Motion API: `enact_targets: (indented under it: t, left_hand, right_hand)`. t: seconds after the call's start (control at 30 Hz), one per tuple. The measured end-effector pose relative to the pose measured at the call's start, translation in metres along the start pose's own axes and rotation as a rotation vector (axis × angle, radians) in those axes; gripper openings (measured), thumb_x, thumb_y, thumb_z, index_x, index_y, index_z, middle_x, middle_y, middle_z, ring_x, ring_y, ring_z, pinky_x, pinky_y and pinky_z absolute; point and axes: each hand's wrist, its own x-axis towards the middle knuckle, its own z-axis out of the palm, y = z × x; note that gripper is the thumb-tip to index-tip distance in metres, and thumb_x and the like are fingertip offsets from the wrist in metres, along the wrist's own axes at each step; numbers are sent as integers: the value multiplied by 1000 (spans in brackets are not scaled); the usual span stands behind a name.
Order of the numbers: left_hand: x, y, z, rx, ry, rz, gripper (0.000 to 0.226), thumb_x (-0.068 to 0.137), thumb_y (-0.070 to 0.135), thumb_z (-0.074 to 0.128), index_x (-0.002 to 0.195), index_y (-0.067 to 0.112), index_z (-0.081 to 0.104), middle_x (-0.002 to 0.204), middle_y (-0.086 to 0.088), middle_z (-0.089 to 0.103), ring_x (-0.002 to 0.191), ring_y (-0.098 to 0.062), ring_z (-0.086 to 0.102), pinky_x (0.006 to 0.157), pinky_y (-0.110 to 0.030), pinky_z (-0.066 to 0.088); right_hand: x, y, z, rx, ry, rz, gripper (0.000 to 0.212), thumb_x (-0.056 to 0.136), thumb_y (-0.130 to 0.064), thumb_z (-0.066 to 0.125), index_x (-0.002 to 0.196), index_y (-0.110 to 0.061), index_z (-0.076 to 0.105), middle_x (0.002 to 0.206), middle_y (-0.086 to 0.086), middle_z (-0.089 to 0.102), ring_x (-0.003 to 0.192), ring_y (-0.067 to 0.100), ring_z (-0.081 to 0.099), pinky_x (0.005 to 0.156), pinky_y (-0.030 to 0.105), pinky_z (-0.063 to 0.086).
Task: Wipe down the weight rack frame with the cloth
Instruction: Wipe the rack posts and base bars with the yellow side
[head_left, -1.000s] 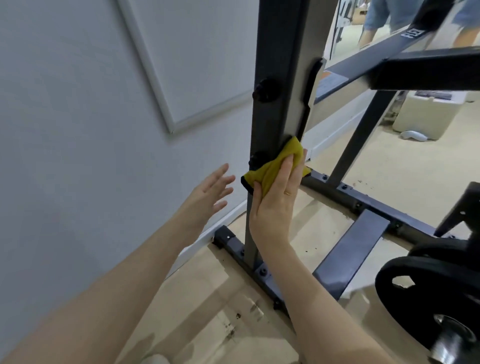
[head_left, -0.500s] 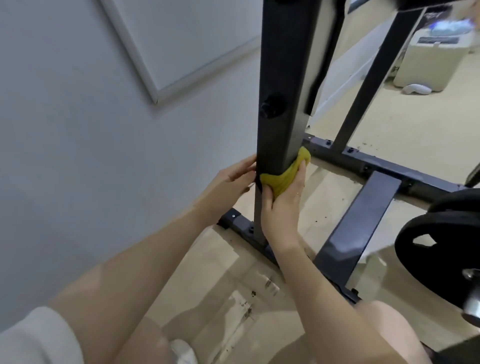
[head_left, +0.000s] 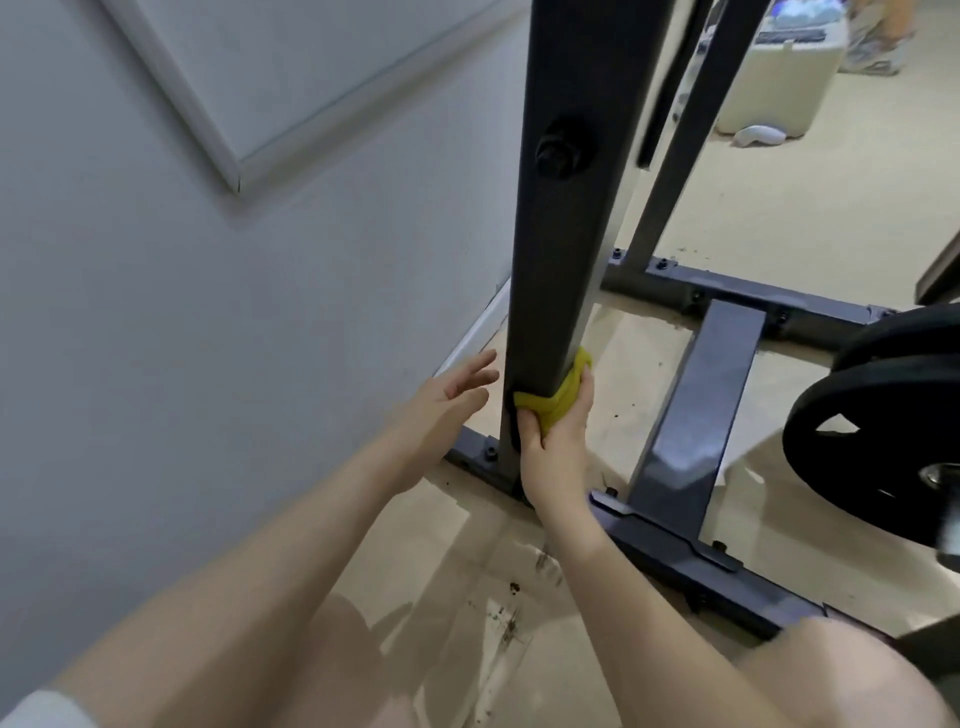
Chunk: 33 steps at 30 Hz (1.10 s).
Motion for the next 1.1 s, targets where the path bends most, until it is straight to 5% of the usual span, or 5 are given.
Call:
enact_targets:
  t: [0.33, 0.53, 0.8, 0.93, 1.1]
  left_hand:
    - [30, -58, 16, 122, -172, -24, 83, 86, -10, 36, 145, 47, 19, 152, 4, 31, 139, -20, 31, 110, -43, 34]
    - [38, -98, 20, 0, -164, 58, 78, 82, -20, 34, 142, 30, 37, 140, 13, 45, 131, -4, 39, 105, -26, 35]
    - [57, -130, 10, -69, -245, 168, 81, 80, -17, 31, 141, 35, 40, 144, 12, 43, 132, -4, 39, 114, -38, 29]
    - [66, -135, 16, -134, -281, 151, 78, 84, -16, 30, 138, 40, 40, 143, 10, 41, 132, -8, 39, 102, -19, 39]
    - [78, -156, 25, -196, -235, 99, 78, 86, -13, 35, 145, 38, 26, 148, 11, 33, 134, -9, 37, 105, -28, 36]
  right_hand:
    - [4, -9, -6, 47, 172, -255, 72, 91, -22, 61, 139, -42, 11, 146, -8, 32, 121, 4, 45, 94, 23, 46]
    - [-14, 82, 36, -81, 7, 170, 74, 96, -13, 51, 150, -28, 3, 145, 0, 36, 124, 16, 43, 94, 24, 35]
    - [-8, 81, 41, -120, 268, -45, 73, 94, -14, 55, 149, -23, 9, 129, -17, 39, 104, -21, 43, 83, -1, 37]
    - [8, 124, 54, -160, 118, 218, 76, 92, -15, 57, 148, -27, 6, 133, -1, 45, 113, 11, 49, 93, 26, 41]
    - [19, 138, 49, -267, -4, 353, 67, 88, -10, 63, 144, -17, 26, 126, -3, 53, 112, 10, 53, 87, 19, 39]
